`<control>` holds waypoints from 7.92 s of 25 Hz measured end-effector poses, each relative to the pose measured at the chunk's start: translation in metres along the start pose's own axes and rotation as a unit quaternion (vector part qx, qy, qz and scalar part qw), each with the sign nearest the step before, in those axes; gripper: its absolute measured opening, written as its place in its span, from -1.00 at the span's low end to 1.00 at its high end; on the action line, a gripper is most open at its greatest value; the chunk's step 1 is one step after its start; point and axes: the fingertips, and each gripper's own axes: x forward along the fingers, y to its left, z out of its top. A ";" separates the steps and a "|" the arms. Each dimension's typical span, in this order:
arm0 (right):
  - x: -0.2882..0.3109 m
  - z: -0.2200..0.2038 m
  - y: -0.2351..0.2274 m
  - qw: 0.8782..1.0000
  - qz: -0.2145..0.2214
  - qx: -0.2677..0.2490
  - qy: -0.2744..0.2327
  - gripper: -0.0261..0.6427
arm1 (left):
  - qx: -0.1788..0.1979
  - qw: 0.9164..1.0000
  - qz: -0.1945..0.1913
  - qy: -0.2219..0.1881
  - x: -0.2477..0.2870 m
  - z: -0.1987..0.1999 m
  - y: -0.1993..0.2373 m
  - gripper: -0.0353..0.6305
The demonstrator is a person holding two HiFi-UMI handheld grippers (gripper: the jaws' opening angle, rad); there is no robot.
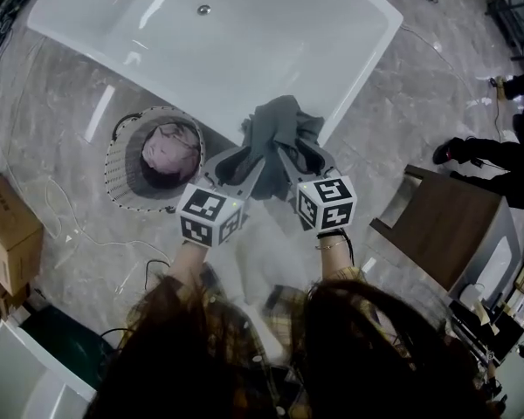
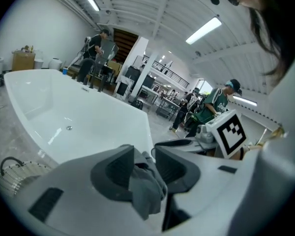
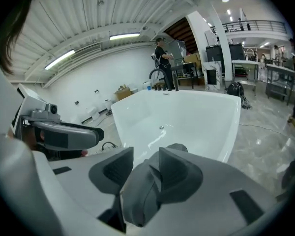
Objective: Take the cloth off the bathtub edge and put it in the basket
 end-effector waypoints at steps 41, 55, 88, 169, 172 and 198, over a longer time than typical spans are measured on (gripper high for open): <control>0.046 -0.118 -0.079 0.982 -0.083 0.018 0.171 0.14 | -0.108 0.980 0.023 0.165 0.094 -0.158 0.055 0.05; 0.056 -0.118 -0.067 0.980 -0.022 0.004 0.199 -0.52 | -0.140 0.980 0.029 0.138 0.091 -0.154 0.041 -0.49; 0.080 -0.089 0.031 0.985 0.024 -0.004 0.169 -0.69 | -0.096 0.992 0.040 0.070 0.016 -0.121 0.086 -0.67; 0.339 -0.194 0.305 0.943 0.122 -0.166 0.262 -0.70 | -0.204 0.963 0.153 0.090 -0.169 -0.287 0.364 -0.70; 0.351 -0.179 0.308 0.945 0.116 -0.196 0.233 -0.70 | -0.184 0.967 0.157 0.081 -0.166 -0.272 0.378 -0.70; 0.364 -0.265 0.275 0.909 0.097 -0.177 0.365 -0.58 | -0.218 0.943 0.147 0.205 -0.142 -0.349 0.381 -0.70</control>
